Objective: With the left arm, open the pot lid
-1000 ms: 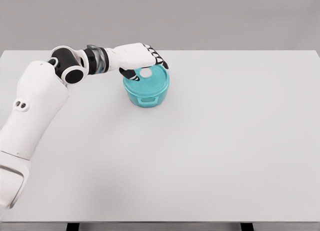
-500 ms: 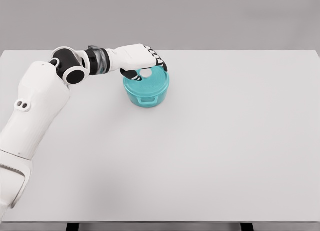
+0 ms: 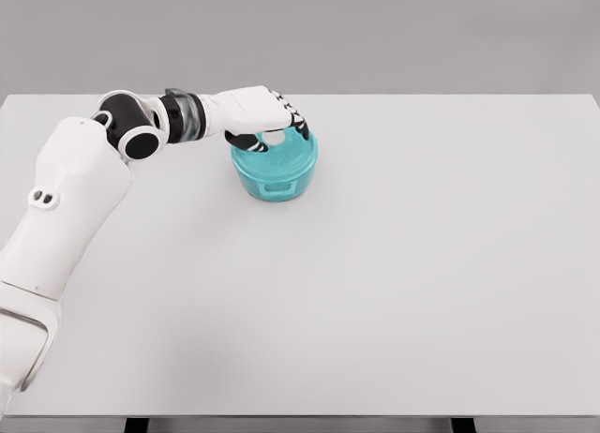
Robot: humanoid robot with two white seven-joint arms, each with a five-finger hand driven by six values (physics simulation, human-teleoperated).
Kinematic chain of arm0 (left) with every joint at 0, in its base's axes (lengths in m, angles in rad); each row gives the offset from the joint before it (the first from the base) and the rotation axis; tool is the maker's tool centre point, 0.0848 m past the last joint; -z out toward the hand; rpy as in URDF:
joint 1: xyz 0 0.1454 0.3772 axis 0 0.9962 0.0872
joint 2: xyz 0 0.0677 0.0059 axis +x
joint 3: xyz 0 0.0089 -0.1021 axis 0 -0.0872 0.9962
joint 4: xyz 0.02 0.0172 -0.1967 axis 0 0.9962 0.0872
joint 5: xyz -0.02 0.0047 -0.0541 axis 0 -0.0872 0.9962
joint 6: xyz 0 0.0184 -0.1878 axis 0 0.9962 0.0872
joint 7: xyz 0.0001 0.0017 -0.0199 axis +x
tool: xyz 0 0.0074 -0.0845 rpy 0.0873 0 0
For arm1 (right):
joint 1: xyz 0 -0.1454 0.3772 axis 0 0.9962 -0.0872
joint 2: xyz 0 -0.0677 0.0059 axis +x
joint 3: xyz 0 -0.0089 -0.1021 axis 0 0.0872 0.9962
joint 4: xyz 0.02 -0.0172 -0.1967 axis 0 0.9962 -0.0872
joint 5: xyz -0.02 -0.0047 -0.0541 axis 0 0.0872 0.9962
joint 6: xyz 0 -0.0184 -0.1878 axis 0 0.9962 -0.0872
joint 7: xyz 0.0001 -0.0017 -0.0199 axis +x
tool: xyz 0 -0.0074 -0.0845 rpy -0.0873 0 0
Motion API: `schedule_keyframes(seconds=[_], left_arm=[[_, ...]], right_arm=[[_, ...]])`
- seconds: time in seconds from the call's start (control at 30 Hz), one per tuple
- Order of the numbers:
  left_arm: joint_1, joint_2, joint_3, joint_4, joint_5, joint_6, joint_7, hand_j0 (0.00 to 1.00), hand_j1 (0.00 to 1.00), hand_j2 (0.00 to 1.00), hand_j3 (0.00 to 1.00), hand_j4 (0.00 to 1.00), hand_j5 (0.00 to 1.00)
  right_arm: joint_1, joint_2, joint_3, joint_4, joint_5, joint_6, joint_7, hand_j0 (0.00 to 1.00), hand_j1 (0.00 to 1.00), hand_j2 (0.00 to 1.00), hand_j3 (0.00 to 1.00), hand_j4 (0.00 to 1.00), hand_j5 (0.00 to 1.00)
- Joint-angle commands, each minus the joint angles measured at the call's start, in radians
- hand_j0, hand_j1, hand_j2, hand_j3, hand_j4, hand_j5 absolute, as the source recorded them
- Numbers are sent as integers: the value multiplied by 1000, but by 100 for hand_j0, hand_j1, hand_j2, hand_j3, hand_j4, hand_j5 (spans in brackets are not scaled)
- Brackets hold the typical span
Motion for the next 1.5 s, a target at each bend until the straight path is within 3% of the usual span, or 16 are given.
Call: schedule_keyframes(seconds=[0.0,0.67,1.17,1.47], left_arm=[[0,1,1,1,5,3,1,68,68,68,68,68,68],[0,1,1,1,5,3,1,66,66,66,66,66,66],[0,7,5,1,11,3,1,55,55,55,55,55,55],[-11,15,14,-1,23,3,1,56,56,56,56,56,56]], right_arm=[[0,0,0,0,-1,0,0,100,100,100,100,100,100],[0,0,0,0,-1,0,0,100,100,100,100,100,100],[0,0,0,0,-1,0,-1,100,100,100,100,100,100],[0,0,0,0,-1,0,0,100,100,100,100,100,100]])
